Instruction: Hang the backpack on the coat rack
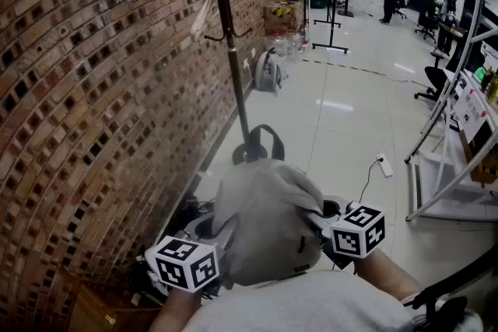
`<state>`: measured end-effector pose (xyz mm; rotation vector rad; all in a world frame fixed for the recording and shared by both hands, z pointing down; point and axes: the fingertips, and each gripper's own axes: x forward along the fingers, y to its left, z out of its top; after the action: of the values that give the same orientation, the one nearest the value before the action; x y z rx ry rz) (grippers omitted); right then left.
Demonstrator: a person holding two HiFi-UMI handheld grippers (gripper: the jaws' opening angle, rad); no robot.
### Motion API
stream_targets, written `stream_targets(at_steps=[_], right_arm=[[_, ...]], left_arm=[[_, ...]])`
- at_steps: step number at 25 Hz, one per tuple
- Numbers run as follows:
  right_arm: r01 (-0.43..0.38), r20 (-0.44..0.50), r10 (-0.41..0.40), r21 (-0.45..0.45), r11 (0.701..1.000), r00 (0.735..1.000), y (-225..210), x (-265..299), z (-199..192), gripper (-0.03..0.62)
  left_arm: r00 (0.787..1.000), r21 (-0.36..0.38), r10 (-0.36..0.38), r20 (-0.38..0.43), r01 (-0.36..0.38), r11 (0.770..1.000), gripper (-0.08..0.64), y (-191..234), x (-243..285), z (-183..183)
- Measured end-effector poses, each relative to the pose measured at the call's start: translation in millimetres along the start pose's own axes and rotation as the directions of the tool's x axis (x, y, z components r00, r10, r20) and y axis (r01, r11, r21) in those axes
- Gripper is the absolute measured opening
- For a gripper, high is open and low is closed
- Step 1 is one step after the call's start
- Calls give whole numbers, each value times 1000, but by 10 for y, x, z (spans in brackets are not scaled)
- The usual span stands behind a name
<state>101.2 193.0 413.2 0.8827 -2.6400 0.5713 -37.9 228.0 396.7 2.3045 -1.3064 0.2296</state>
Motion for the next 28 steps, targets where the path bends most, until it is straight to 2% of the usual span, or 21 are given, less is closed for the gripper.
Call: stream_targets(at_steps=[15,23,28], right_arm=[[-64,5,64,-20,998,998,-1493,667,730,64],[-65,20,65,-34,997,998,-1990,863,1117,64],[-62,3,62,-23,998,998,-2210,1077,1204,65]], left_arm=[[997,-13,71,14,-71,997,91,465,1534,761],[996,-19,81,33,-80,997,91,593,1993,1136],[998,-23,67,23,-66,998,91,796,2239,1227]])
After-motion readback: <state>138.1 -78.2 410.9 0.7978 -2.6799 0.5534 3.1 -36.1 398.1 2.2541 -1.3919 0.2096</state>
